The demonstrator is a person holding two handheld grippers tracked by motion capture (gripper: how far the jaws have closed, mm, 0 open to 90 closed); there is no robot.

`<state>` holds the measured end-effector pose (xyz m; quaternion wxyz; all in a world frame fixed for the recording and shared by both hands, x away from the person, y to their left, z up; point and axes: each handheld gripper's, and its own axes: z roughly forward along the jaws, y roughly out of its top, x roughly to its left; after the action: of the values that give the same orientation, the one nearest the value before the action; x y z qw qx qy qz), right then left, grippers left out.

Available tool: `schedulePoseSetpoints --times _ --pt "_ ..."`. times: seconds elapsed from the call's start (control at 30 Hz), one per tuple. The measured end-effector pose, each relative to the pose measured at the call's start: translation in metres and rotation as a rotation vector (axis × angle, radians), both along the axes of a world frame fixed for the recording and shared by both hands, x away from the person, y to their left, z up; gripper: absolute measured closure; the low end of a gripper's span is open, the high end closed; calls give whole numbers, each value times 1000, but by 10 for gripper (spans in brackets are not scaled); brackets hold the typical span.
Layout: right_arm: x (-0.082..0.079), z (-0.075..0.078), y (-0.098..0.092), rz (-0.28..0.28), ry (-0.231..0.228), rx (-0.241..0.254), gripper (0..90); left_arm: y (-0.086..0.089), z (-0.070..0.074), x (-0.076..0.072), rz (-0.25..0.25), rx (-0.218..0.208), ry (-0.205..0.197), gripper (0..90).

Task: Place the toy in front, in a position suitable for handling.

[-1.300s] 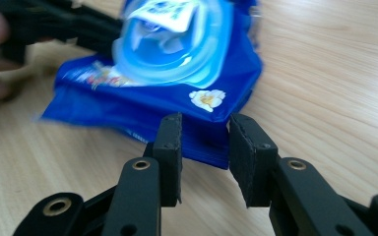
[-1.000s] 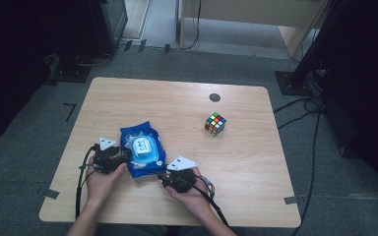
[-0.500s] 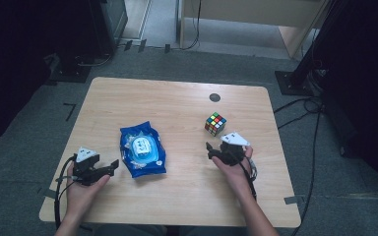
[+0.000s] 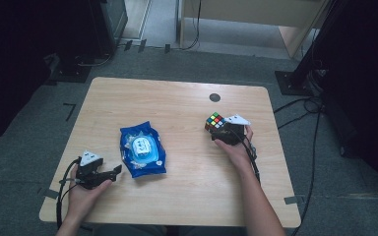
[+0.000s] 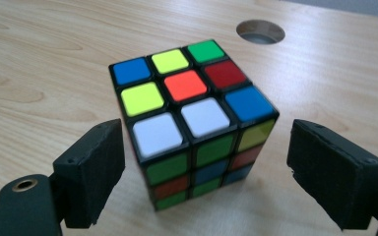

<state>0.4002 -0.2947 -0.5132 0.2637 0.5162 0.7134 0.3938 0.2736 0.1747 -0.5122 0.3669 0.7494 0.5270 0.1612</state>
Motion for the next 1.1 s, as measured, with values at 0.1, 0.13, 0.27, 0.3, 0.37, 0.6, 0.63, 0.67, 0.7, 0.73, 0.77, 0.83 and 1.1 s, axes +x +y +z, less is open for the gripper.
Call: schedulePoseSetpoints --times 0.1,0.13,0.27,0.3,0.37,0.6,0.63,0.67,0.7,0.73,0.77,0.83,1.1 --pt "3 0 3 17 6 -37 171 -3 -1 0 -16 24 1 182" --pt "3 0 3 17 6 -37 171 -3 -1 0 -16 24 1 182" --pt "-4 0 11 -40 40 -56 254 -3 -1 0 -24 27 5 183" --pt "-7 1 12 -51 40 -44 264 -3 -1 0 -26 28 5 183" --pt "-13 1 15 -64 37 -26 275 -4 -1 0 -30 33 5 186" --pt "-24 1 26 -41 7 -65 237 -5 -1 0 -27 36 4 190" --pt "-21 1 27 -58 5 -58 227 -5 -1 0 -28 39 5 191" --pt "-17 1 27 -73 11 -43 224 -6 -1 0 -28 42 5 191" --pt "-13 1 27 -84 15 -29 220 -6 -1 0 -29 44 2 191" --pt "-10 0 28 -91 17 -19 224 -6 -1 0 -29 45 1 192" --pt "-6 -1 30 -97 20 -11 233 -6 -2 0 -29 44 -1 192" --pt "-1 -3 36 -103 23 -33 305 -6 -2 -1 -32 52 -3 192" --pt "-11 5 39 -82 -5 -72 348 -7 -2 -1 -39 60 -6 191"
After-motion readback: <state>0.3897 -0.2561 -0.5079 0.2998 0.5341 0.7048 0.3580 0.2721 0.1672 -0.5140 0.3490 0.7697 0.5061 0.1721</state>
